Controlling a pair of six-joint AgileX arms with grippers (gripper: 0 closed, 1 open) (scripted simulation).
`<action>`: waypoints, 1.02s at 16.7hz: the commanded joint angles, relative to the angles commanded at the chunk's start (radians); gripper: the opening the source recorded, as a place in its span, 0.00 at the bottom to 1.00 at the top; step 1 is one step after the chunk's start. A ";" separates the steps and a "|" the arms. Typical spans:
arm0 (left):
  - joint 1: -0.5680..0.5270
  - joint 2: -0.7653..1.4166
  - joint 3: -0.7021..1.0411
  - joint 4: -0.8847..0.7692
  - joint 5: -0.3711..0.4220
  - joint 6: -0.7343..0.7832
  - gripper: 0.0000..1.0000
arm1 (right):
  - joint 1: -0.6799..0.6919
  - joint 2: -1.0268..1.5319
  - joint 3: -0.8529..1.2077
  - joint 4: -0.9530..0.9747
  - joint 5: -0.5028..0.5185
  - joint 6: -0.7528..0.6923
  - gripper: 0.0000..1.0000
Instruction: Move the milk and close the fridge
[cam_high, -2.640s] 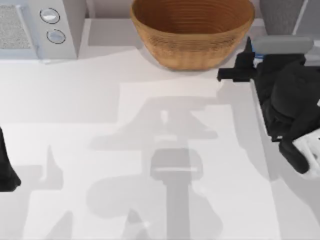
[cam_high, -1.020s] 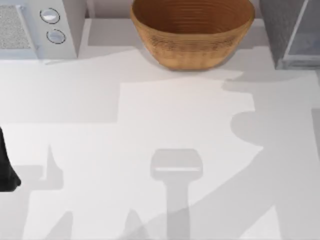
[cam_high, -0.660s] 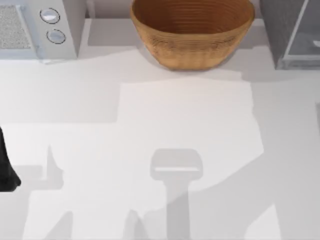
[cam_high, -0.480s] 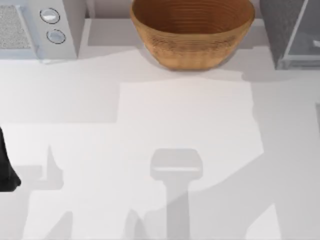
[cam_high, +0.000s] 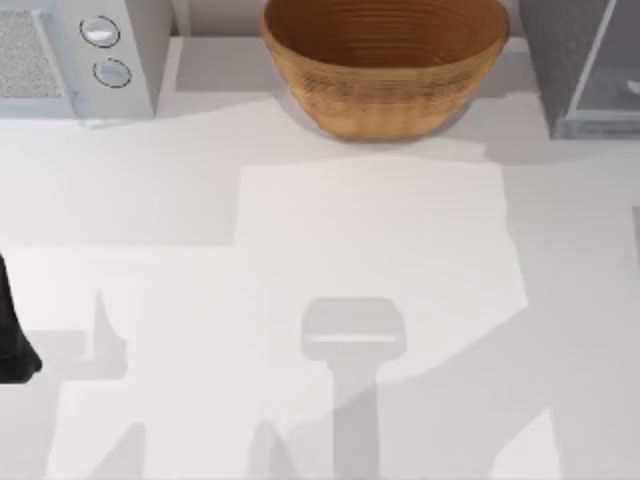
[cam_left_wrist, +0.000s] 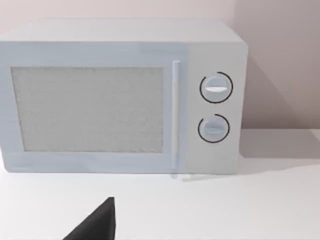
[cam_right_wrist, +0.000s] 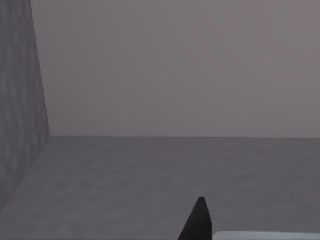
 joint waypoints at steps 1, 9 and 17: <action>0.000 0.000 0.000 0.000 0.000 0.000 1.00 | 0.000 0.000 0.000 0.000 0.000 0.000 0.23; 0.000 0.000 0.000 0.000 0.000 0.000 1.00 | 0.000 0.000 0.000 0.000 0.000 0.000 0.83; 0.000 0.000 0.000 0.000 0.000 0.000 1.00 | 0.000 0.000 0.000 0.000 0.000 0.000 1.00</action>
